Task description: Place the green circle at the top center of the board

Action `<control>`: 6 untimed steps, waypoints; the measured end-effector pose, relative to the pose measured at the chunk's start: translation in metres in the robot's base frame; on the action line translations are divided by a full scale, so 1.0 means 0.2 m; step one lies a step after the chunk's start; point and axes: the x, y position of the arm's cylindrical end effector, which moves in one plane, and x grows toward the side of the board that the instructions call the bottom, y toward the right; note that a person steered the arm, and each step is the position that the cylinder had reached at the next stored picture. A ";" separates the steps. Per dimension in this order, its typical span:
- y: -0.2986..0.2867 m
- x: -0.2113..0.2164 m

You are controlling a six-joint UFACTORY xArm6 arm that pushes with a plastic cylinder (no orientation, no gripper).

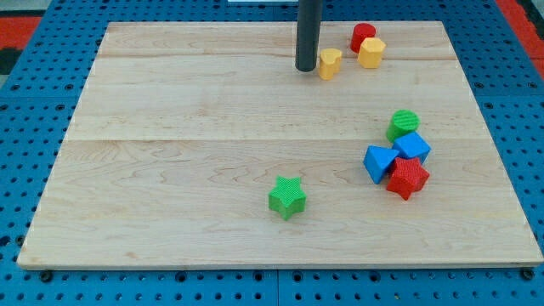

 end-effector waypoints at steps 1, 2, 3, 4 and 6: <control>0.18 -0.09; 0.23 0.10; 0.28 0.14; 0.50 0.14; 0.87 0.56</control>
